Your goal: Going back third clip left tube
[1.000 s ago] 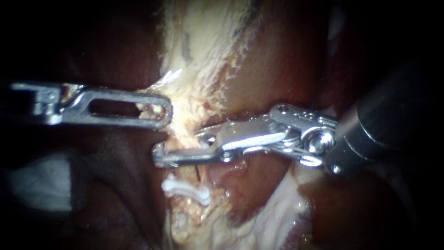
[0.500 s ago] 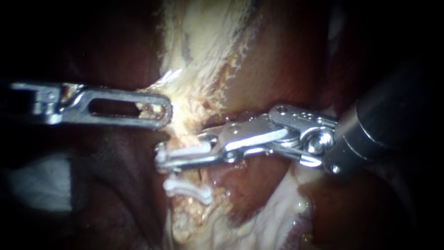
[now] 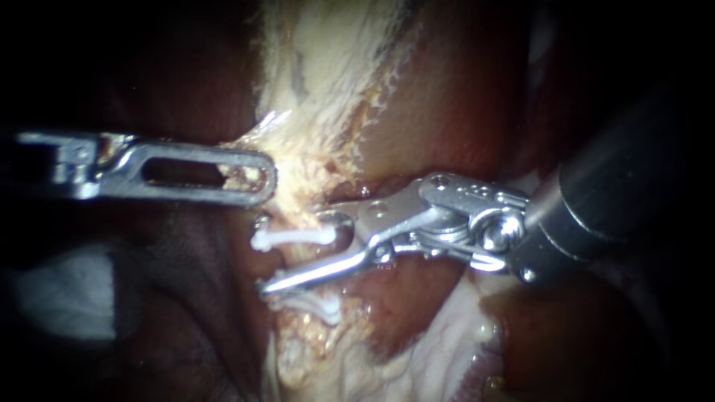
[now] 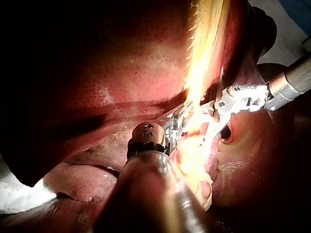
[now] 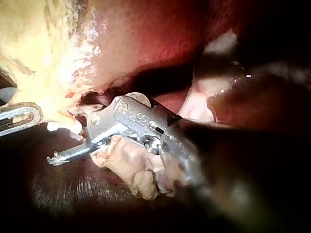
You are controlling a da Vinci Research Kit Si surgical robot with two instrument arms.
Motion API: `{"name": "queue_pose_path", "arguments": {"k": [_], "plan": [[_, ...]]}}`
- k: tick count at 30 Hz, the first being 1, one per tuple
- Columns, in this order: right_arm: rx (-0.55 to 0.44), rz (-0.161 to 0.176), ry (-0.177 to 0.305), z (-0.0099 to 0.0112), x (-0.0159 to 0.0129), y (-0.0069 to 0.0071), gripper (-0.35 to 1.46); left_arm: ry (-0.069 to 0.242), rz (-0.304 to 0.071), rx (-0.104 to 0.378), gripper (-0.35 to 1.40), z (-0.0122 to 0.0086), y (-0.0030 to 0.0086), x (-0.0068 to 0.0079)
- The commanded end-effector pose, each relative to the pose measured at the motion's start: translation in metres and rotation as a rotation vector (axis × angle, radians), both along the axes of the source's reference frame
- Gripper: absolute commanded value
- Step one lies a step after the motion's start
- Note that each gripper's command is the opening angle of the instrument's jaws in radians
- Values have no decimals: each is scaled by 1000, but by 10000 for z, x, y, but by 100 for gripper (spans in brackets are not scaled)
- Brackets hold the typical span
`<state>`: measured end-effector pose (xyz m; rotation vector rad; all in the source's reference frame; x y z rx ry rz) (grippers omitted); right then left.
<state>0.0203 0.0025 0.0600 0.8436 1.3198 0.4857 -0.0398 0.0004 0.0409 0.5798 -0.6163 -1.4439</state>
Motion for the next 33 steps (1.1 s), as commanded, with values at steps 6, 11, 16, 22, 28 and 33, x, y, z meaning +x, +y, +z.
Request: {"name": "queue_pose_path", "arguments": {"k": [6,11,16,22,28,33], "plan": [[-47,28,-13,14,0,7,60,-2,1,3,-35,-5,-2,-1],[-64,28,-9,17,-2,9,60,-1,0,3,-35,-6,-3,-2],[-63,25,-10,15,-6,9,60,-1,0,3,-35,-8,-3,-2],[-63,15,-4,7,-26,3,60,-3,2,3,-35,-4,-1,1],[-87,2,9,-4,-60,-6,60,-4,4,3,-35,-1,0,2],[-199,8,30,-12,-98,-10,60,-4,4,3,-35,1,1,3]]}}
